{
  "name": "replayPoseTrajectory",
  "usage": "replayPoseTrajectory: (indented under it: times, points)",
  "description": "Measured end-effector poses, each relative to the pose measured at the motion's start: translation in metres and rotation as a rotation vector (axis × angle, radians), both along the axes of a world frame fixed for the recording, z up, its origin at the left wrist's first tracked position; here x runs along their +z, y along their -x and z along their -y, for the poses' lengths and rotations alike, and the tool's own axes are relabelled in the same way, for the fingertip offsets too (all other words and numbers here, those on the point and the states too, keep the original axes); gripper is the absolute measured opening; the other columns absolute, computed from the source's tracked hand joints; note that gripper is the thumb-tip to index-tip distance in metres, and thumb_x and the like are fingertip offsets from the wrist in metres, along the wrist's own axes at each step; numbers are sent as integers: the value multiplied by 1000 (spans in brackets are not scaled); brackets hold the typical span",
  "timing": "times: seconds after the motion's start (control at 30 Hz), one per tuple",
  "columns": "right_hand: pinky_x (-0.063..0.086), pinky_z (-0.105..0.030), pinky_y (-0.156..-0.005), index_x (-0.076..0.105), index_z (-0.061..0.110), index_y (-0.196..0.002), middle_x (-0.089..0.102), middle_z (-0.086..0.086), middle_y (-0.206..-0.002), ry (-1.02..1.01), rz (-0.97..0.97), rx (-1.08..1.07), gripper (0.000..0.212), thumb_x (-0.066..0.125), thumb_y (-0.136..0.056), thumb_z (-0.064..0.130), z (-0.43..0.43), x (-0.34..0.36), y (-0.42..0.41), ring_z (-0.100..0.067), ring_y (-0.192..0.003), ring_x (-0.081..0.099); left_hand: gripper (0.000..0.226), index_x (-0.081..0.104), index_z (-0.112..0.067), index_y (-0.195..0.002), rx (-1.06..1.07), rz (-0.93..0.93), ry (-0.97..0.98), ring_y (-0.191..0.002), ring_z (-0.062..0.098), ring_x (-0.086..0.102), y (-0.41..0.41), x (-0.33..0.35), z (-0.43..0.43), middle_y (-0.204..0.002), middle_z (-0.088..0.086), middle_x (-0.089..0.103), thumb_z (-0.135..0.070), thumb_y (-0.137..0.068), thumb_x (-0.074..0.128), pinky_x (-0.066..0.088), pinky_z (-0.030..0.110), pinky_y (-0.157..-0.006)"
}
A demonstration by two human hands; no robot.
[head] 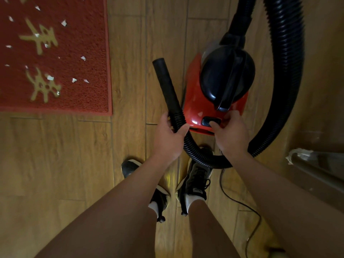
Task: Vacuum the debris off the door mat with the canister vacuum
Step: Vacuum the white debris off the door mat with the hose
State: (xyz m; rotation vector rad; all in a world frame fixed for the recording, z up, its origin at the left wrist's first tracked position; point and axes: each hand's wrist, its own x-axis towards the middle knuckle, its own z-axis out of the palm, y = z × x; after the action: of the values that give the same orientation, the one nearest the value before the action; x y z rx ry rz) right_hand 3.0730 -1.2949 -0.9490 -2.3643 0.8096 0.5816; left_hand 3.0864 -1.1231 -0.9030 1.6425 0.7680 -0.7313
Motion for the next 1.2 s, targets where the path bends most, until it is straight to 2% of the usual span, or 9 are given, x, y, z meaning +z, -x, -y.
replayPoseTrajectory:
  times: [0.17, 0.3, 0.47, 0.63, 0.87, 0.93, 1.0, 1.07, 1.2]
  points:
    - [54, -38, -73, 60, 17, -103, 65, -1, -95, -53, 43, 49, 28, 70, -90, 39, 0, 21, 4, -20, -84, 64, 48, 48, -23, -140, 11, 27, 6, -106, 15, 70, -3, 9, -7, -118, -3, 69, -16, -97, 68, 58, 40, -98]
    - [55, -36, -77, 62, 20, -104, 64, 3, -96, -110, 71, 99, 26, 67, -91, 42, -7, 43, 7, -14, -86, 63, 38, 50, -31, -127, 7, 62, -17, -101, 11, 70, -5, 17, -17, -110, -8, 70, -17, -97, 69, 59, 38, -95]
    - [54, -38, -91, 63, 26, -122, 65, 9, -112, -237, 13, 233, 52, 55, -86, 62, -27, 70, 10, -11, -103, 62, 41, 51, -27, -133, 14, 113, -42, -97, 3, 67, -11, 33, -35, -108, -11, 67, -19, -97, 68, 56, 26, -88]
    - [50, -39, -100, 51, 24, -147, 62, 7, -133, -319, -20, 309, 66, 66, -89, 53, -56, 97, 13, -10, -112, 60, 37, 52, -26, -129, 49, 138, -66, -92, 6, 69, -17, 48, -54, -104, -11, 67, -20, -97, 69, 55, 21, -77]
    - [55, -35, -90, 50, 30, -146, 65, 14, -120, -368, -32, 432, 63, 64, -90, 54, -94, 121, 7, -5, -106, 61, 42, 52, -19, -135, 98, 201, -96, -94, 8, 69, -26, 69, -82, -108, -3, 70, -22, -97, 69, 56, 25, -82]
    - [56, -32, -76, 57, 34, -134, 68, 17, -103, -408, -22, 478, 46, 65, -91, 48, -105, 130, 5, -1, -90, 64, 42, 53, -17, -136, 120, 219, -109, -90, 5, 68, -31, 74, -94, -107, -2, 70, -23, -97, 69, 54, 23, -78]
    - [47, -25, -61, 61, 35, -120, 66, 14, -84, -445, -12, 527, 27, 65, -94, 40, -117, 137, 5, -1, -75, 62, 39, 53, -18, -133, 132, 227, -115, -88, 2, 66, -35, 79, -107, -103, -6, 68, -23, -97, 68, 52, 17, -75]
    - [42, -22, -56, 61, 32, -115, 63, 12, -77, -457, -6, 563, 19, 63, -97, 35, -128, 143, 4, -2, -71, 61, 36, 54, -20, -131, 147, 227, -111, -86, 0, 65, -37, 83, -120, -100, -10, 66, -23, -98, 68, 51, 12, -70]
    - [51, -31, -60, 61, 30, -116, 63, 10, -78, -433, 2, 620, 20, 58, -99, 39, -155, 151, -4, -4, -70, 61, 25, 60, -20, -120, 210, 232, -135, -90, 12, 68, -37, 82, -148, -100, -1, 70, -26, -97, 69, 54, 30, -81]
